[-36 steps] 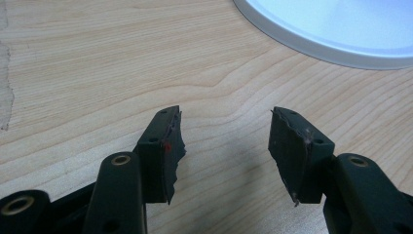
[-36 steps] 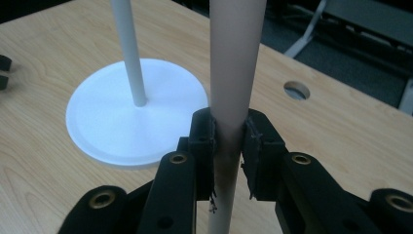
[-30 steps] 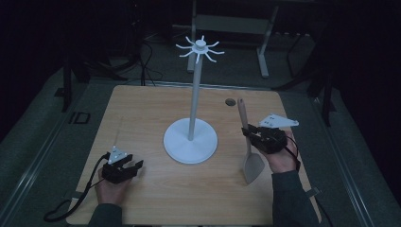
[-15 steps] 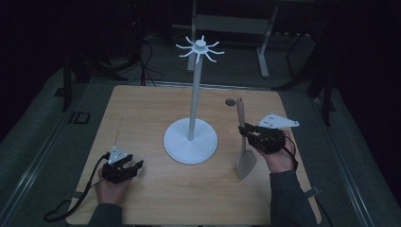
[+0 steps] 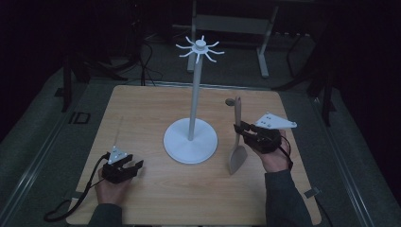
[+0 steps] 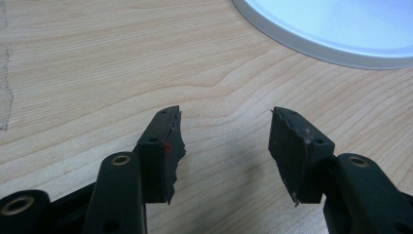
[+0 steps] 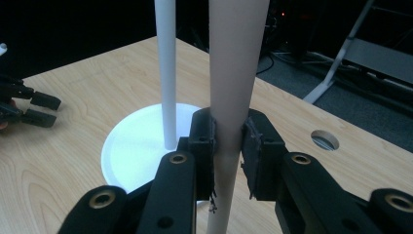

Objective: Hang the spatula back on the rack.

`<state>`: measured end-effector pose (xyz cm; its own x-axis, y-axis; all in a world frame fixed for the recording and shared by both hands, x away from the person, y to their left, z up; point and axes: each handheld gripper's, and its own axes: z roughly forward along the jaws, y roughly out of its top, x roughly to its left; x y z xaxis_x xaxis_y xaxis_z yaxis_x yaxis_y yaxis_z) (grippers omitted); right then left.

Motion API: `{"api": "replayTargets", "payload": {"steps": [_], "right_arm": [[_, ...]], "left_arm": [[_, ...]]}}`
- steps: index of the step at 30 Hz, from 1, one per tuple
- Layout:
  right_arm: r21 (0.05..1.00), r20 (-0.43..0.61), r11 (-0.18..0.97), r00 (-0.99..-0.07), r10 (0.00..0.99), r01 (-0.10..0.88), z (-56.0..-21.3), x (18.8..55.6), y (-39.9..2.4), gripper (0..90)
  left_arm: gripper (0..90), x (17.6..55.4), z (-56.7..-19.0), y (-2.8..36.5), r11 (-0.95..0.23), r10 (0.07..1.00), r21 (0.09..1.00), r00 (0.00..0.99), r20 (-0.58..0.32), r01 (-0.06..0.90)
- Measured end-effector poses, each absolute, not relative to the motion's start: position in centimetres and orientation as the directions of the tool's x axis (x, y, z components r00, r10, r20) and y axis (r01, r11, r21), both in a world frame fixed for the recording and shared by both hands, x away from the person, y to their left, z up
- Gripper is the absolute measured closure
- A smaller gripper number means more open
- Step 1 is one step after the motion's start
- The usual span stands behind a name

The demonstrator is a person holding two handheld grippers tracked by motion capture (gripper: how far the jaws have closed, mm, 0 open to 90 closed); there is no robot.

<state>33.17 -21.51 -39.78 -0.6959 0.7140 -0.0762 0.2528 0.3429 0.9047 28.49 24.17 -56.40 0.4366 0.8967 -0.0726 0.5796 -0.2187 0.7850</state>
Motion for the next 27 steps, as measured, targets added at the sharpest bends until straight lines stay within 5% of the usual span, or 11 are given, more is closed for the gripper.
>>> {"api": "replayTargets", "payload": {"steps": [27], "right_arm": [[0.929,-0.085,0.313,-0.707,0.702,0.199,-38.3,33.1,-19.8,75.6]], "left_arm": [[45.9,28.5,-56.4,24.2,-0.218,0.897,0.786,0.436,-0.072,0.578]]}}
